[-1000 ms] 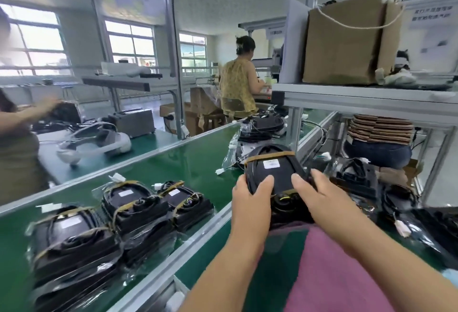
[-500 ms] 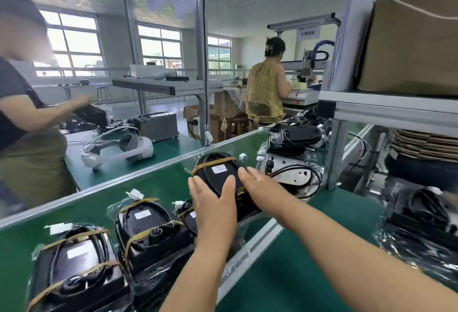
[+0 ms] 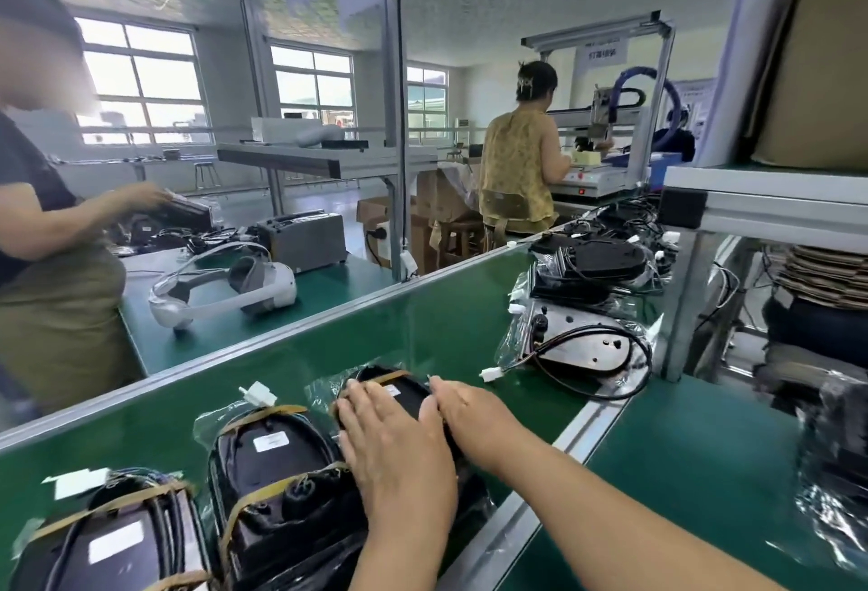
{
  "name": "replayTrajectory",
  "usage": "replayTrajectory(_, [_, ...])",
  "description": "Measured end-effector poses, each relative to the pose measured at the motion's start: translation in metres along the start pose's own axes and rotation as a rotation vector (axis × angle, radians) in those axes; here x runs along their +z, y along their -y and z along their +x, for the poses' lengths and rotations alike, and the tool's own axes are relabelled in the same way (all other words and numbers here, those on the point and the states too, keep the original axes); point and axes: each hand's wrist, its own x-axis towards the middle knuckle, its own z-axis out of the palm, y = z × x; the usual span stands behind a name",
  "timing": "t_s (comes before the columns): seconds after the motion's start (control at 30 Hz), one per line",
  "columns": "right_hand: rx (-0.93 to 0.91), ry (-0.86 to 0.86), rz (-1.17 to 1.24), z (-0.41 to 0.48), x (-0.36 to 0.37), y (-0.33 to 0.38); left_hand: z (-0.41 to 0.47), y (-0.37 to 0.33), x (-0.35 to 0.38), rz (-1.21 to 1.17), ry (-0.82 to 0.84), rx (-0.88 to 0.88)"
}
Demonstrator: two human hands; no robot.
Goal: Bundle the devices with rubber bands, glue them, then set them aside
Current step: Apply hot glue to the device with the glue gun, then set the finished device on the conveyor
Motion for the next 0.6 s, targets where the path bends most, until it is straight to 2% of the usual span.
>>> replayTrajectory(0.13, [0.019,-0.103,0.009,-0.001,0.008,0.005,-0.001,-0.002,-0.001,0.163,-0.028,0.026])
replayTrajectory(0.3, [0.07,-0.172,-0.082,-0.009,0.013,0.012,-0.002,0.0,-0.008,0.051,0.013,0.029])
replayTrajectory(0.6, [-0.088,-0.288,-0.047,-0.048,0.011,0.022,-0.012,-0.004,-0.031,-0.087,0.019,0.075])
